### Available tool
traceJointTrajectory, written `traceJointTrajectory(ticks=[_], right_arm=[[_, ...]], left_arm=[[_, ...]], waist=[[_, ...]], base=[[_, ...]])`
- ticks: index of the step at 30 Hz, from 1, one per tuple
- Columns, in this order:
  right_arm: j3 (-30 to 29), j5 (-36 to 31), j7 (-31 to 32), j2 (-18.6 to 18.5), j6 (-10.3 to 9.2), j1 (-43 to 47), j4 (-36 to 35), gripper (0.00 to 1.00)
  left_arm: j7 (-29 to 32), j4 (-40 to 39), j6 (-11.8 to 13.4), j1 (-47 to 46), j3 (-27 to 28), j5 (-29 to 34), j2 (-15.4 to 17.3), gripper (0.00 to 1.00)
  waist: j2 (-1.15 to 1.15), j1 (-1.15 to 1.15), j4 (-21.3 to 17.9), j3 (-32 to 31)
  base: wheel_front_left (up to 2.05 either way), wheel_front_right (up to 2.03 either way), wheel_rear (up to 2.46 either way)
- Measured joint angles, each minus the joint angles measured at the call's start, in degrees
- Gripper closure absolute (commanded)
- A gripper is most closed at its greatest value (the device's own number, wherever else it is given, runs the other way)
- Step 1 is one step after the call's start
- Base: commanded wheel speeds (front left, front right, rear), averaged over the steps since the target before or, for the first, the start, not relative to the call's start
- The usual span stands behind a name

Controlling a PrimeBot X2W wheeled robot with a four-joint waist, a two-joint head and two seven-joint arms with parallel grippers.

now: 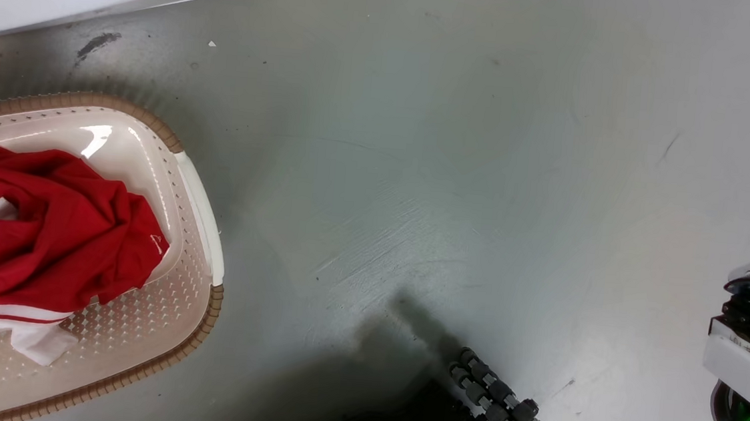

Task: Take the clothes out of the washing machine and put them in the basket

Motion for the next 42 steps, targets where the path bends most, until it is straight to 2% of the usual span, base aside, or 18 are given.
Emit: traceJointTrajectory(ticks=[3, 8, 11, 27, 42], right_arm=[[0.31, 0.02, 0.0, 0.01, 0.0, -0.18, 0.43, 0.0], [0.96, -0.01, 0.0, 0.0, 0.0, -1.03, 0.71, 0.0], [1.15, -0.57, 0.0, 0.0, 0.0, -1.16, 0.97, 0.0], [2.25, -5.08, 0.0, 0.01, 0.0, 0.42, 2.58, 0.0], [4.04, -9.33, 0.0, 0.02, 0.0, 4.78, 4.6, 0.0]], left_arm=[[-2.35, 1.62, -0.03, -1.21, -0.38, -0.11, -0.05, 1.0], [-4.85, 3.64, -0.03, -0.93, -0.51, -1.03, 1.71, 1.0], [-8.98, 4.05, -0.13, 0.68, -0.67, -2.29, 2.0, 1.0], [-25.41, 2.57, -0.27, 14.68, -4.03, -11.63, 1.0, 1.0], [-41.11, 0.13, -0.27, 33.48, -5.31, -19.36, -0.1, 1.0]], waist=[[0.0, 0.0, -0.17, -0.45], [0.0, 0.0, -0.53, -1.43], [0.0, 0.0, -0.62, -2.91], [0.0, 0.0, 2.64, -12.97], [0.0, -0.01, 5.33, -23.5]], base=[[0.0, 0.0, 0.0], [0.0, 0.0, 0.0], [0.0, 0.0, 0.0], [0.0, 0.0, 0.0], [0.0, 0.0, 0.0]])
